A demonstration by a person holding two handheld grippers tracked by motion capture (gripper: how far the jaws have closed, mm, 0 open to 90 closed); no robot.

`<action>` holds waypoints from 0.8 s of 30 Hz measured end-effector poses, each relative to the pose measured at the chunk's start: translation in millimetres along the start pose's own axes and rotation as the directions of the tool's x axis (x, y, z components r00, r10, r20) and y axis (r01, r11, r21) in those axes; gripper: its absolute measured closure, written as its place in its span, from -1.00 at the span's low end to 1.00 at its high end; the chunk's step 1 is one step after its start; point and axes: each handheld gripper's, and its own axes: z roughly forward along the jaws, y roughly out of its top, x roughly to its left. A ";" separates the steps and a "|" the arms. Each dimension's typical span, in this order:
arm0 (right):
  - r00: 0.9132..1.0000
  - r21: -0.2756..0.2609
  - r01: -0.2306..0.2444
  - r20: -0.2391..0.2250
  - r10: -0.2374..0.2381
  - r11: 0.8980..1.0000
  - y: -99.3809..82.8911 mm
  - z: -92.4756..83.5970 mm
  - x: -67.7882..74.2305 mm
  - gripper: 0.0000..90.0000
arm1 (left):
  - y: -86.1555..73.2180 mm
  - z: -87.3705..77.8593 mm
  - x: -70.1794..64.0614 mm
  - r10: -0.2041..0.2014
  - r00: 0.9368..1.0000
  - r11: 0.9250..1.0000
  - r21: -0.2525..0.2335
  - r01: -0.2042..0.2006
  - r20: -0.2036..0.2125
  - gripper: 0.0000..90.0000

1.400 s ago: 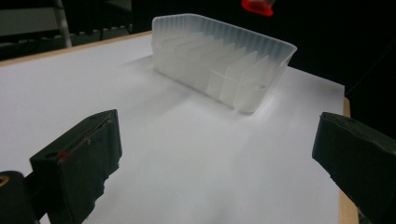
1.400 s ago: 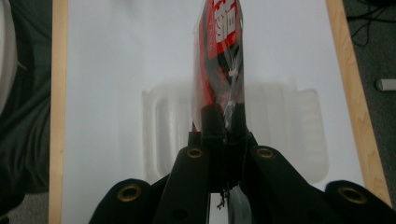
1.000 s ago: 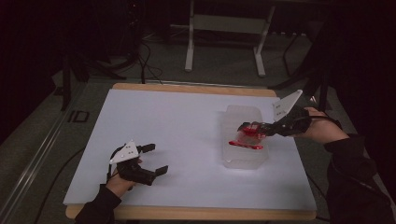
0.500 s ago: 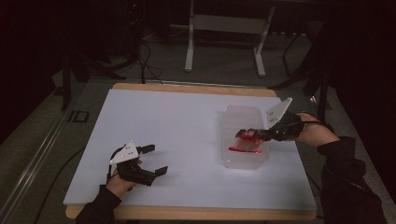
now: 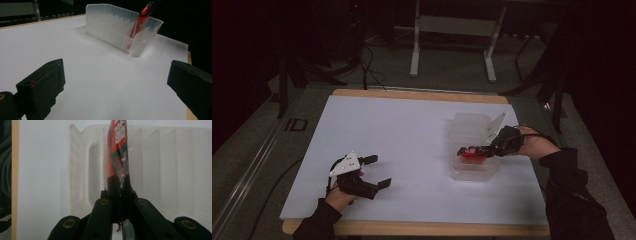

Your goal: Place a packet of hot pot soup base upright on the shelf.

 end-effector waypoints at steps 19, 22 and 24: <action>0.997 -0.002 -0.066 0.035 0.066 0.998 -3.7 -2.3 0.0 0.63 | -0.6 1.7 -0.1 -0.006 1.000 1.000 0.001 0.006 0.012 -0.95; 0.994 -0.042 -0.085 0.064 0.088 0.995 -3.4 -13.0 -0.1 0.59 | -0.5 1.0 -0.4 -0.003 1.000 1.000 -0.001 0.003 0.010 -0.95; 0.992 -0.068 -0.099 0.073 0.104 0.993 -2.9 -19.2 1.0 0.55 | -0.4 0.7 -0.8 -0.001 1.000 1.000 0.000 0.001 0.009 -0.95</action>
